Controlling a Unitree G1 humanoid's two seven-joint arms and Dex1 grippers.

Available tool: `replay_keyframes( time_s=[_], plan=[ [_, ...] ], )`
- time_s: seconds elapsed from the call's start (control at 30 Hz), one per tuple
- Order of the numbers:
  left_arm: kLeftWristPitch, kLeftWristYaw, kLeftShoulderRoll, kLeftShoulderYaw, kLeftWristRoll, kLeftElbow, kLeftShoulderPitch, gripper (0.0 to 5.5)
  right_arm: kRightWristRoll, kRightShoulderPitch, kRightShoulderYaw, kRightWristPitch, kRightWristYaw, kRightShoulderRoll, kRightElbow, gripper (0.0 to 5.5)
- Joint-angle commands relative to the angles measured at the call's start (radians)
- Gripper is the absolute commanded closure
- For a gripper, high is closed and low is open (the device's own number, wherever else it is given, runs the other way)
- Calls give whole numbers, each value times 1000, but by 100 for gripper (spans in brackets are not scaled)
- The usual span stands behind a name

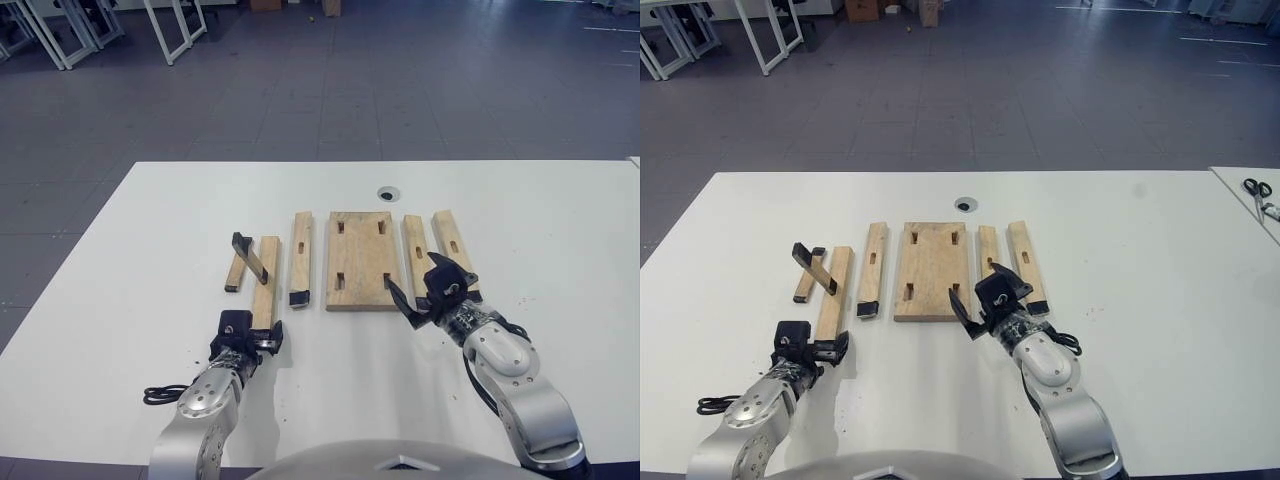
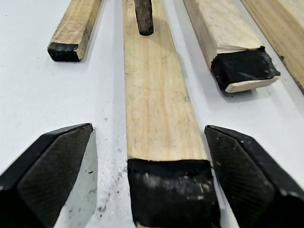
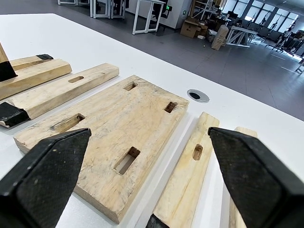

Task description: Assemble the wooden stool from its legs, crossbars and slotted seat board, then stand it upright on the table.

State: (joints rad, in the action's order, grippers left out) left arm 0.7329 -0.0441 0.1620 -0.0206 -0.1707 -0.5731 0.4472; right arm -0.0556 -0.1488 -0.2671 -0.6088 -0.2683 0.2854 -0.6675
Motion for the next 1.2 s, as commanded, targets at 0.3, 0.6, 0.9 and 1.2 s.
replay_keyframes(
  time_s=[0.3, 0.6, 0.9, 1.2],
  plan=[
    [-61, -12, -57, 17, 0, 88, 15, 303, 38, -22, 64, -43, 15, -24, -3, 95],
    [-295, 20, -9, -42, 90, -129, -276, 344, 114, 154, 185, -41, 25, -83, 102, 70],
    [160, -180, -50, -326, -990, 87, -494, 344, 1003, 542, 619, -589, -102, -228, 249, 14],
    [245, -215, 141, -296, -1691, 185, -518, 344, 1869, 587, 524, -576, 179, -52, 476, 14]
  ],
)
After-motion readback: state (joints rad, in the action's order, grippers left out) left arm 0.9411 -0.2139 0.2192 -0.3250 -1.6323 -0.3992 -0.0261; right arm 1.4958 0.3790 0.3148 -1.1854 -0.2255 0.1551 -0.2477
